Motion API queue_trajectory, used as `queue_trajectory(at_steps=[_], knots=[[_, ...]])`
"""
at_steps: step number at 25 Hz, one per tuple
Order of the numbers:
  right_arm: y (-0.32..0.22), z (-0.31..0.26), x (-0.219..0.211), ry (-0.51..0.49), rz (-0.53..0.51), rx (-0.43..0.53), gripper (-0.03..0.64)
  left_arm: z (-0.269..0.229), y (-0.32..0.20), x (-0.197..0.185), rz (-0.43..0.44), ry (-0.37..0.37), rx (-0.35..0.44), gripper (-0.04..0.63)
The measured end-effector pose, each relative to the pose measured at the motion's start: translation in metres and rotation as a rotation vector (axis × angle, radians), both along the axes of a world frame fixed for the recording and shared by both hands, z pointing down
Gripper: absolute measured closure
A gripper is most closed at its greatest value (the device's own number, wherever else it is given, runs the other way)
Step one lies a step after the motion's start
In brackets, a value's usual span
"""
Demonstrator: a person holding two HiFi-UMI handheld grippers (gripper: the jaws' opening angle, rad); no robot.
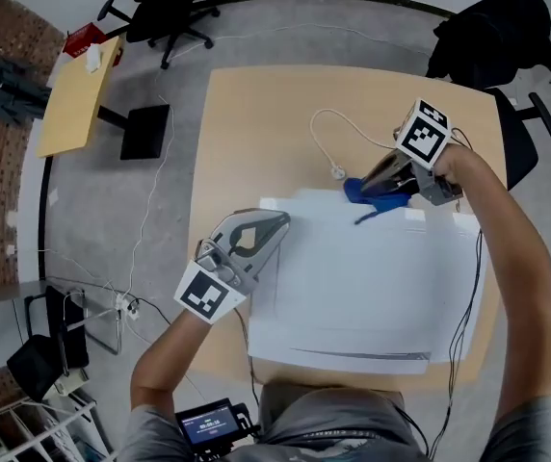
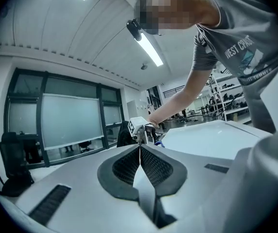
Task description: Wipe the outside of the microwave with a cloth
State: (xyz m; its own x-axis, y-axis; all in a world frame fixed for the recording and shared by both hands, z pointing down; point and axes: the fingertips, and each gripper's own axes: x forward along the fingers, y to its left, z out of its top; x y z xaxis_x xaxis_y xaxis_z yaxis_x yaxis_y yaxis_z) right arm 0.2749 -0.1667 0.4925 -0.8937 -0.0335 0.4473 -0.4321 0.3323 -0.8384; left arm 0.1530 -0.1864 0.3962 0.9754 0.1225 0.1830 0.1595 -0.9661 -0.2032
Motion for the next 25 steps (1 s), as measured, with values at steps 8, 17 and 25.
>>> queue_trajectory(at_steps=[8, 17, 25], knots=[[0.112, 0.051, 0.139, 0.141, 0.208, -0.282, 0.591, 0.002, -0.002, 0.016, 0.022, -0.015, 0.037, 0.572], [0.126, 0.029, 0.169, -0.134, 0.425, -0.127, 0.591, -0.003, 0.006, 0.014, 0.016, -0.033, 0.039, 0.572], [0.163, -0.027, 0.218, -0.289, 0.708, 0.082, 0.591, -0.037, 0.014, -0.006, -0.004, -0.034, 0.079, 0.572]])
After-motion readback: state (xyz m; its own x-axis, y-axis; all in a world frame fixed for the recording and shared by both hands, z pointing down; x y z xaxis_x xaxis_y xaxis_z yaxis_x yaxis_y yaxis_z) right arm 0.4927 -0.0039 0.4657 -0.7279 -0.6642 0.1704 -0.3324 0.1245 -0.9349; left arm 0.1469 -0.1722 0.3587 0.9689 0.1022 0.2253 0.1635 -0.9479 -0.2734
